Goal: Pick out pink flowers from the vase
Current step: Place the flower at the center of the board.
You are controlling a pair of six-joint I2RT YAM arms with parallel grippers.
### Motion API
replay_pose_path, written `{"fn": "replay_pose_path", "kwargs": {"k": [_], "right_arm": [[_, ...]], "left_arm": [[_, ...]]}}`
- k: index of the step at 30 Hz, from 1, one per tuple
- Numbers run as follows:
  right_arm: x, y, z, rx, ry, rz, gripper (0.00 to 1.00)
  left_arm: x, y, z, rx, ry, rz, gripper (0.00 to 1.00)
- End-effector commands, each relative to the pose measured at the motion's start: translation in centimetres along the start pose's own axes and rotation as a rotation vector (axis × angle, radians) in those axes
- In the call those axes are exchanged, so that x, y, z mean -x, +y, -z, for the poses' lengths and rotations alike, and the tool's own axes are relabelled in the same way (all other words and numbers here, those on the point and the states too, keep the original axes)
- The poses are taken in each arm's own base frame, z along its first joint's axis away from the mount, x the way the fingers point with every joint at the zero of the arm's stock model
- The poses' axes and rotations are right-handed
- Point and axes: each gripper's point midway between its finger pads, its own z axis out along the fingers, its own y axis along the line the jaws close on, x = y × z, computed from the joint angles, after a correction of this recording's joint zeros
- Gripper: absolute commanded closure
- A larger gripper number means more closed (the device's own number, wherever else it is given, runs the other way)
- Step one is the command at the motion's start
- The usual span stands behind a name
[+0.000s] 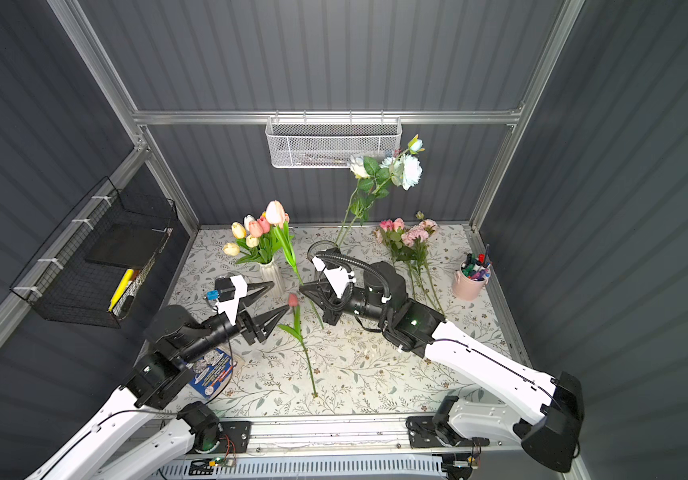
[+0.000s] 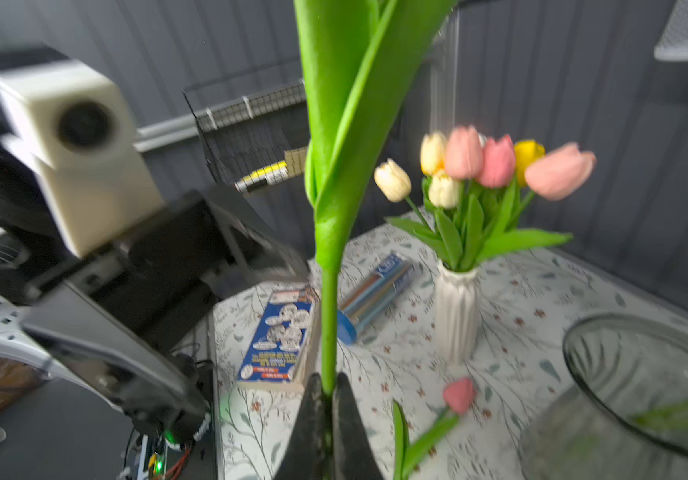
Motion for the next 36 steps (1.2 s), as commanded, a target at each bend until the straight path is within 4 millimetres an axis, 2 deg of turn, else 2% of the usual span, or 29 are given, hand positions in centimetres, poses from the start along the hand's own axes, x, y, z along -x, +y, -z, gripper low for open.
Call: {"fn": "replay_pose_path", "kwargs": {"k": [1,3,5,8,12,17,22,24,27,30,36], "right_arm": [[-7.7,-2.3,0.2,-0.118,0.301,-0.080,1.00],[-10.8,-2.4,-0.3,-0.131,0.406,-0.142,1.00],[-12.9,-2.6,-0.5,-0.179,0.479,-0.202,1.00],[-15.8,-2.7,-1.3,-0.225,0.571,-0.298,1.00],[-19.4,-4.1,-2.3,-0.347,0.659,-0.407,1.00],[-21.4,-6.2,-4.8,-0.447,0.640,-0.459,1.00],[-21.8,-8.0,-7.2,-0.516,0.640,-0.446,1.00],[-22.5,-8.1,-8.2,-0.517,0.679,-0.447,1.00],[-24.1,-8.5,-8.7,-0.548,0.764,-0.457,1.00],[-24.8,-8.6,-9.3,-0.545,0.789,-0.454,1.00],[-26.3,-9.0,-9.1,-0.579,0.857,-0.493,1.00]], "left_arm": [[-0.9,4.3,3.2,0.298,-0.003,-0.026,0.27],[-1.4,5.8,4.7,0.404,-0.007,-0.051,0.27],[-2.2,6.4,5.3,0.450,0.008,-0.066,0.27],[-3.3,7.1,5.6,0.491,0.041,-0.063,0.27],[-3.2,7.2,5.5,0.498,0.043,-0.085,0.27],[-3.3,7.3,5.9,0.509,0.041,-0.093,0.27],[-3.4,7.2,6.2,0.511,0.040,-0.101,0.27],[-3.4,7.3,6.3,0.519,0.041,-0.103,0.27],[-3.3,7.3,6.4,0.515,0.034,-0.103,0.26],[-3.4,7.0,6.2,0.501,0.035,-0.107,0.26],[-3.3,6.9,6.1,0.491,0.029,-0.109,0.26]]}}
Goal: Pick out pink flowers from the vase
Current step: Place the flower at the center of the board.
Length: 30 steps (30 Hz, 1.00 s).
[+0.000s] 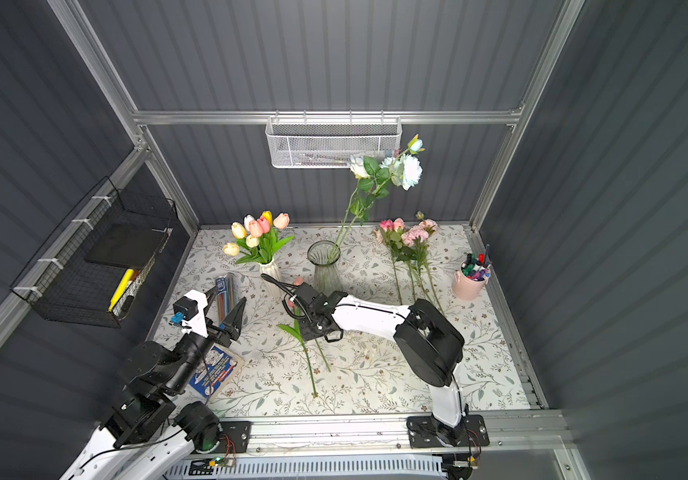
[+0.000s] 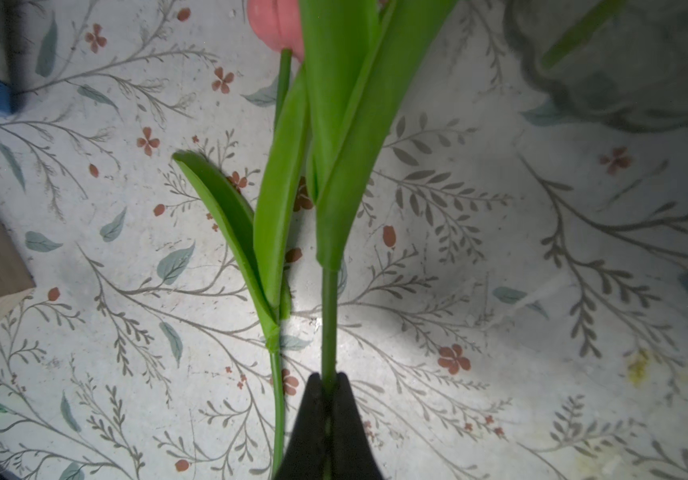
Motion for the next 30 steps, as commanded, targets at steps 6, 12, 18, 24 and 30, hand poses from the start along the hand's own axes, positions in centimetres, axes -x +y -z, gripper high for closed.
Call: {"fn": "replay_pose_path", "kwargs": {"k": [6,12,18,24,30], "right_arm": [[-1.9,-0.5,-0.8,-0.011,0.124,-0.065,1.00],[-2.2,0.0,-1.0,0.027,0.133,-0.073,0.87],[-2.4,1.0,-1.0,0.081,0.154,-0.085,0.73],[-1.4,0.3,2.1,0.080,0.065,-0.103,0.74],[0.0,-0.2,7.3,0.110,-0.097,-0.052,0.77]], "left_arm": [[-0.5,-0.3,0.0,-0.017,0.004,-0.021,0.26],[-0.4,-0.5,-0.1,-0.024,-0.003,-0.021,0.26],[-0.4,-0.6,0.0,-0.030,-0.003,-0.020,0.25],[-0.3,-0.7,0.0,-0.036,-0.004,-0.018,0.25],[-0.2,-0.5,0.1,-0.027,-0.008,-0.017,0.26]]}}
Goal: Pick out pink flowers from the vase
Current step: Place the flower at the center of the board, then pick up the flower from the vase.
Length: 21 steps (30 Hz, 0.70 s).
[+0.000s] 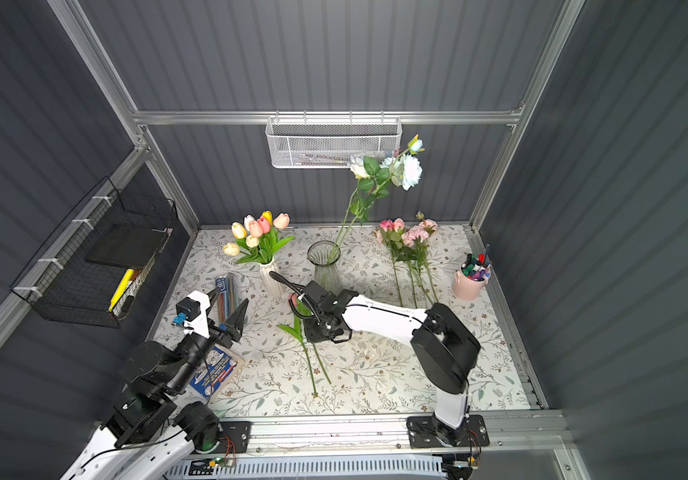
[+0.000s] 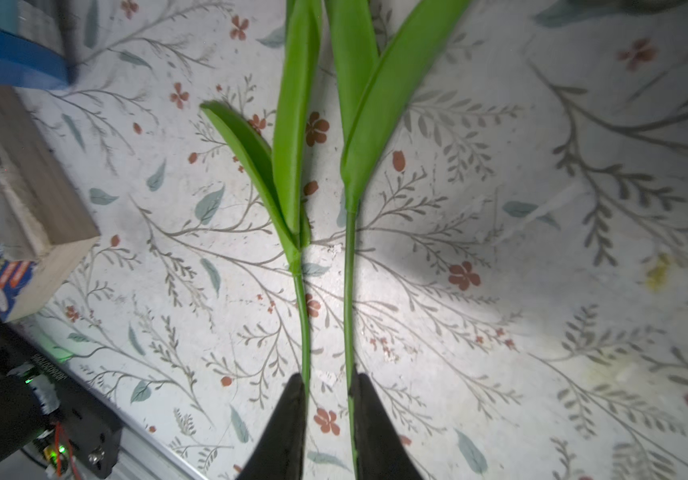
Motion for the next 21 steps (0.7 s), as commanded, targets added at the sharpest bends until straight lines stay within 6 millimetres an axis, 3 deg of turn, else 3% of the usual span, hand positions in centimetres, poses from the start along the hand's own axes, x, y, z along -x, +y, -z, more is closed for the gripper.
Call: {"fn": "replay_pose_path", "kwargs": {"k": [1,5,12,17,21], "right_arm": [[2.3,0.2,4.0,0.021,-0.181,0.056,0.77],[7.0,2.2,10.3,0.067,-0.475,0.192,0.74],[14.0,7.4,16.1,0.147,-0.896,0.504,0.69],[20.1,7.5,16.3,0.233,-0.955,0.416,0.71],[23.2,8.1,15.7,0.290,-0.998,0.358,0.71]], "left_arm": [[-0.1,0.0,0.2,0.002,-0.006,-0.015,0.26],[-0.1,0.9,0.3,0.049,0.009,-0.009,0.26],[-0.2,1.8,0.9,0.095,0.012,0.011,0.27],[-0.2,1.4,0.7,0.076,0.005,0.007,0.27],[-0.2,1.3,0.5,0.072,0.006,-0.011,0.26]]}}
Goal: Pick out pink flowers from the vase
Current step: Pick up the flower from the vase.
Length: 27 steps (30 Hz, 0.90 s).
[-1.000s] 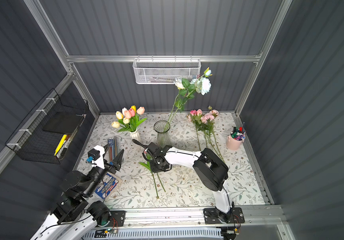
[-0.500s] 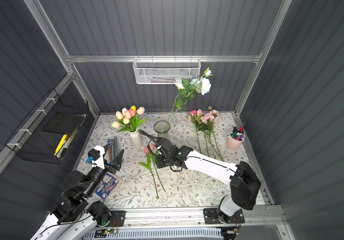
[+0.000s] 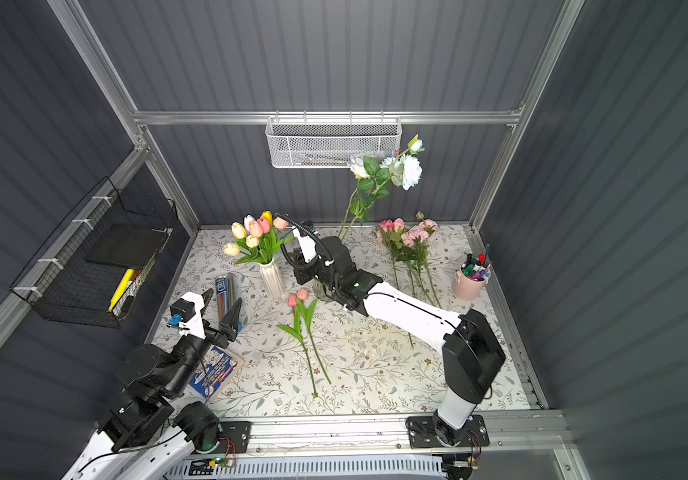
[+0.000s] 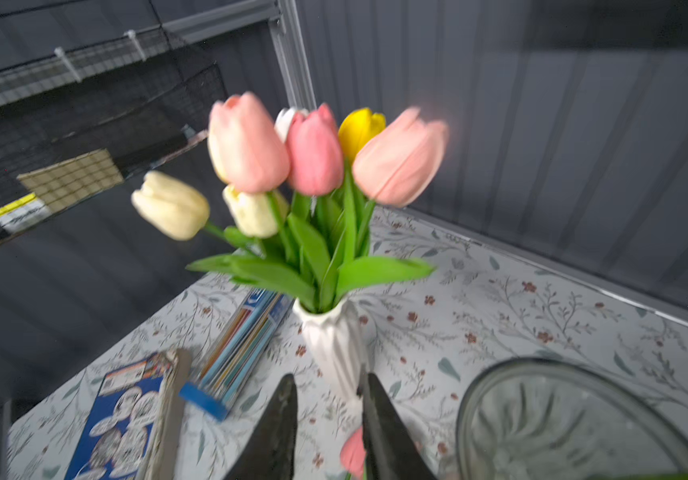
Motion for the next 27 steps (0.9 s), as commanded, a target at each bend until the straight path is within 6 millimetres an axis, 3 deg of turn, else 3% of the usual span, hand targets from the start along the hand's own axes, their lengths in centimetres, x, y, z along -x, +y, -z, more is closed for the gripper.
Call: {"fn": "replay_pose_path", "kwargs": {"k": [1,10,27], "right_arm": [[3.5,0.9,-1.7,0.064,-0.111,-0.031,0.71],[3.1,0.4,-5.4,0.070,-0.097,-0.076,0.70],[2.0,-1.7,-8.0,0.028,-0.088,-0.165,0.70]], "left_arm": [[0.0,0.0,-0.1,0.000,-0.004,-0.017,0.26],[0.1,-0.5,-0.2,-0.024,-0.015,-0.035,0.26],[0.3,-0.7,-0.1,-0.038,-0.028,-0.048,0.25]]}}
